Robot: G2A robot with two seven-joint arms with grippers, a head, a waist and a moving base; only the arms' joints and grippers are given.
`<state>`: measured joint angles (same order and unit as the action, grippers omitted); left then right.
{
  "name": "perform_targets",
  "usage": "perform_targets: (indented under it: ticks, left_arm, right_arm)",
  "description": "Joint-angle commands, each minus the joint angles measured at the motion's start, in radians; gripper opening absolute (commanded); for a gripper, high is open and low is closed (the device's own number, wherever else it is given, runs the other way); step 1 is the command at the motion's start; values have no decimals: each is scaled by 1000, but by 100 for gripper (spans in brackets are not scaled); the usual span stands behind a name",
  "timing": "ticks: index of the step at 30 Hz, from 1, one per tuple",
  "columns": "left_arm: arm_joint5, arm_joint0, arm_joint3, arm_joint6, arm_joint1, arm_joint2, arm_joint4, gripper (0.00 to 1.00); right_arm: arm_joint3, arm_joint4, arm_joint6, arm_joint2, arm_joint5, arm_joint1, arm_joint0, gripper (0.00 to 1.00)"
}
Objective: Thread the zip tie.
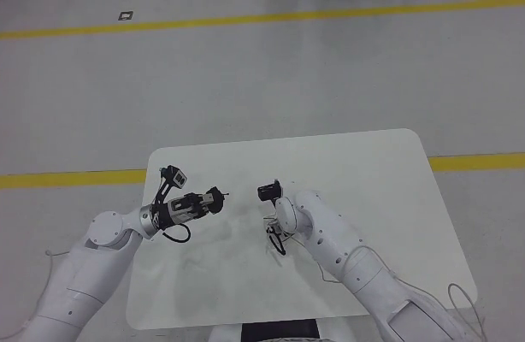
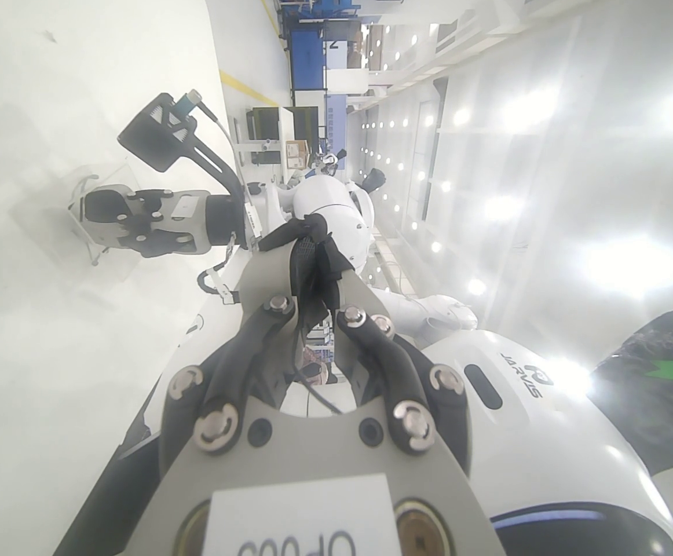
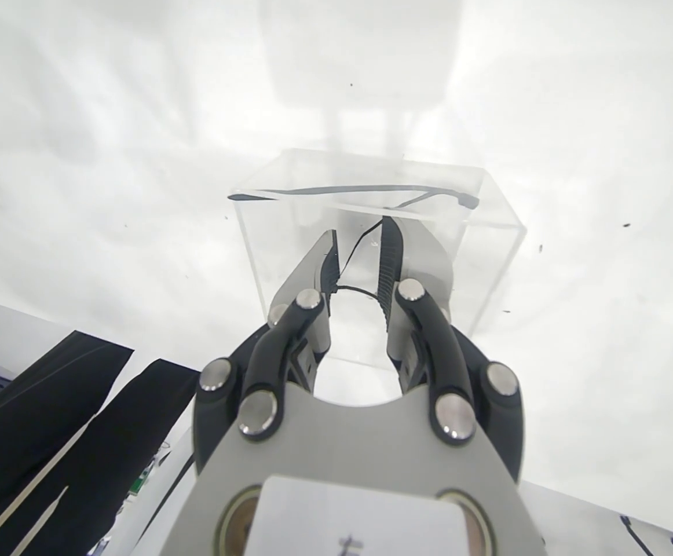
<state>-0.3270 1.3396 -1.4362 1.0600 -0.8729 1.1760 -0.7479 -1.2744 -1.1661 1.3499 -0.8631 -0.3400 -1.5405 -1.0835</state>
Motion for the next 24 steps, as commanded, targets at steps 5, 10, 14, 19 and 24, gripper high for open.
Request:
perform_targets:
  ticks: [5,10,14,19,24]
  left_arm:
    - [0,0,0,0,0,0,0,0]
    - [0,0,0,0,0,0,0,0]
    - [0,0,0,0,0,0,0,0]
    - [0,0,0,0,0,0,0,0]
    - [0,0,0,0,0,0,0,0]
  right_arm:
    - [3,-22,4,-12,0,-11,-8,0]
    - [-16,-40,17,-31,0,-16,-18,0]
    - [-59,-53,40,-48,0,-13,-30,0]
    - [-101,-40,40,-68,15,-1,-47,0]
    - [-161,2,40,-100,29,19,-65,0]
